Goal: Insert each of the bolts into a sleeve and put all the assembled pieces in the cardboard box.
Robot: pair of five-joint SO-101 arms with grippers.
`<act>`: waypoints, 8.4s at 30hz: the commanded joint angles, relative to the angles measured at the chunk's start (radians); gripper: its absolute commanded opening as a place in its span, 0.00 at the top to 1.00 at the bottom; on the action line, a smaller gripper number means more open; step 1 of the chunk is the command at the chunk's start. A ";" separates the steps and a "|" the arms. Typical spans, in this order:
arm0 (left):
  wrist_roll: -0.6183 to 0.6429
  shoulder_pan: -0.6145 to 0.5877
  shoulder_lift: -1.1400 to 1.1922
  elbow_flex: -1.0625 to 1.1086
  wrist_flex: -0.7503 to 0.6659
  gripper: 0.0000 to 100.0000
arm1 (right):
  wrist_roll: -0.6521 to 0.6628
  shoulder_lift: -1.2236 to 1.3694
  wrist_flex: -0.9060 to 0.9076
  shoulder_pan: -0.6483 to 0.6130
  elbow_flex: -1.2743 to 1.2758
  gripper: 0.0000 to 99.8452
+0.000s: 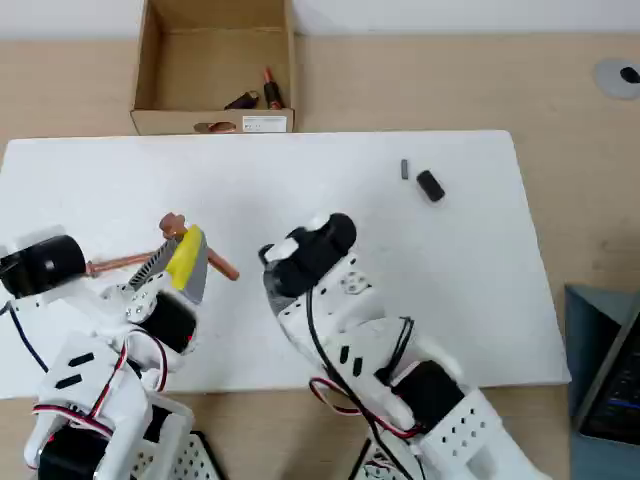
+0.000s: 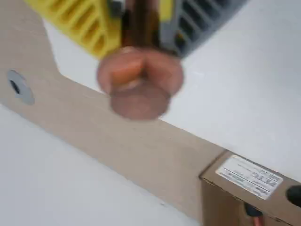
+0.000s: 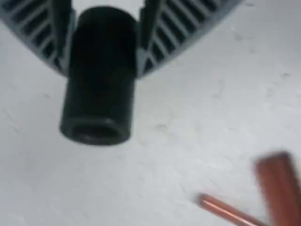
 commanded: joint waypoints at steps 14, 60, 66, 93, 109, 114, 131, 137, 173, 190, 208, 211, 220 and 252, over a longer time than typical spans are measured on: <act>0.002 0.023 -0.008 0.034 -0.120 1.00 | 0.095 -0.039 -0.043 -0.099 -0.007 0.99; -0.078 0.265 -0.008 0.044 0.072 0.77 | 0.127 -0.225 0.038 -0.134 0.010 0.99; -0.114 0.210 -0.008 0.041 0.072 0.78 | 0.127 -0.223 0.040 -0.134 0.012 0.99; -0.160 0.157 -0.008 -0.035 0.249 0.69 | 0.126 -0.225 0.035 -0.133 0.035 0.99; -0.275 -0.020 -0.008 -0.189 0.241 0.83 | 0.121 -0.223 0.041 -0.130 0.038 0.99; -0.402 -0.032 -0.010 -0.195 0.241 0.99 | 0.081 -0.223 0.084 -0.039 0.024 0.99; -0.643 -0.468 -0.010 0.256 0.239 1.00 | 0.063 0.208 0.279 0.165 -0.556 0.99; -0.640 -0.468 -0.010 0.413 0.201 1.00 | 0.063 0.547 0.276 0.186 -0.839 0.99; -0.595 -0.463 -0.012 0.548 0.104 1.00 | 0.275 2.071 0.276 0.294 -2.370 0.99; -0.595 -0.468 -0.012 0.548 0.104 1.00 | 0.514 2.588 0.012 0.295 -2.710 0.99; -0.595 -0.468 -0.012 0.548 0.104 1.00 | 0.516 2.615 0.034 0.311 -2.733 0.84; -0.595 -0.468 -0.012 0.548 0.104 1.00 | 0.516 2.600 0.107 0.312 -2.784 0.84; -0.595 -0.468 -0.012 0.548 0.104 1.00 | 0.514 2.537 0.405 0.343 -2.964 0.84; -0.595 -0.468 -0.012 0.548 0.104 1.00 | 0.508 2.117 0.988 0.532 -2.875 0.84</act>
